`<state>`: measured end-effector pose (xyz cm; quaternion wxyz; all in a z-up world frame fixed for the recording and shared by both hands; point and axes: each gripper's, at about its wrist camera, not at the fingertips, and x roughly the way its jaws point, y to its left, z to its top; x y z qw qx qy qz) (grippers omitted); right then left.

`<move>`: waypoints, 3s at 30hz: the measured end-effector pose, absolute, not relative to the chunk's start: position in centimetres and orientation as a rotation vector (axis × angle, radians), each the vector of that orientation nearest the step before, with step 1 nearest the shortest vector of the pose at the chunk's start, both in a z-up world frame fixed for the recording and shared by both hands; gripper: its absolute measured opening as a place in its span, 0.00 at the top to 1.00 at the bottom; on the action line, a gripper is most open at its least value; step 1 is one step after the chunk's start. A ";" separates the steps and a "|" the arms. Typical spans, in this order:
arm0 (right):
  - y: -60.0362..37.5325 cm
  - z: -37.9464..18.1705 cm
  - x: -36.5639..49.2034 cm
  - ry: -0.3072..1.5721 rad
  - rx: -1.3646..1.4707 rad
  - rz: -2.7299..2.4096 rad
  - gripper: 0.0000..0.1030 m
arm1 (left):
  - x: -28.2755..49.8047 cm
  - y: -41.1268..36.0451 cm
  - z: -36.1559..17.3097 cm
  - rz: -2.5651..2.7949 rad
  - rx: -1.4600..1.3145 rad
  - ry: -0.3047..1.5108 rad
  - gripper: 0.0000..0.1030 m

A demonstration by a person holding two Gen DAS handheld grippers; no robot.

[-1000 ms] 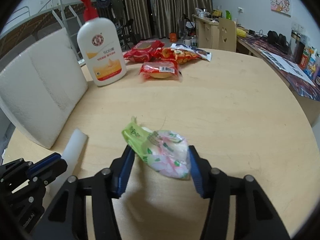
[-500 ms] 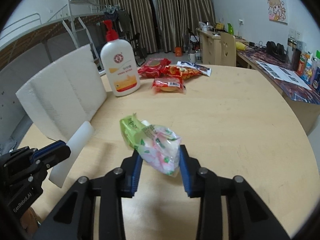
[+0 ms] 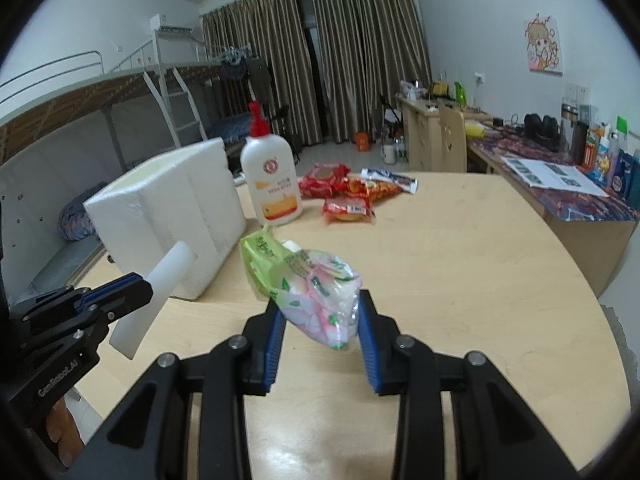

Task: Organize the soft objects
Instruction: 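Lift the white bar and green packet and carry both over the white foam box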

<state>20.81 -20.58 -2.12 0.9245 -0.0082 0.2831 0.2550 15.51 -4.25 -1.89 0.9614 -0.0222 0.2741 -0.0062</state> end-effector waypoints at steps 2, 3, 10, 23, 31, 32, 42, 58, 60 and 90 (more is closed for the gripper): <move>-20.7 -1.6 20.0 0.560 -0.015 0.527 0.62 | 14.7 -4.2 -1.4 -0.010 -0.043 0.539 0.91; -20.6 -1.3 19.5 0.549 -0.016 0.527 0.62 | 14.2 -4.2 -1.1 -0.008 -0.042 0.529 0.91; -20.7 0.4 16.9 0.480 -0.008 0.533 0.62 | 11.1 -4.0 0.6 0.000 -0.026 0.484 0.91; -19.4 2.5 13.2 0.370 0.001 0.592 0.62 | 5.3 -1.9 3.5 0.074 0.001 0.398 0.91; -17.3 3.5 11.5 0.319 -0.009 0.658 0.62 | 2.6 0.3 4.8 0.148 0.004 0.360 0.91; -16.8 3.6 11.3 0.315 -0.012 0.669 0.62 | 2.3 0.6 4.9 0.156 0.003 0.354 0.91; -14.0 3.9 10.2 0.287 -0.033 0.745 0.62 | -0.4 3.3 5.7 0.203 -0.011 0.324 0.91; -10.6 4.8 10.8 0.273 -0.051 0.812 0.62 | -0.1 7.2 7.0 0.253 -0.043 0.308 0.91; -10.1 4.8 11.2 0.278 -0.055 0.814 0.62 | 0.3 7.8 7.1 0.252 -0.051 0.308 0.91; -7.7 5.8 18.0 0.325 -0.045 0.768 0.62 | 13.2 10.9 8.1 0.153 -0.041 0.356 0.91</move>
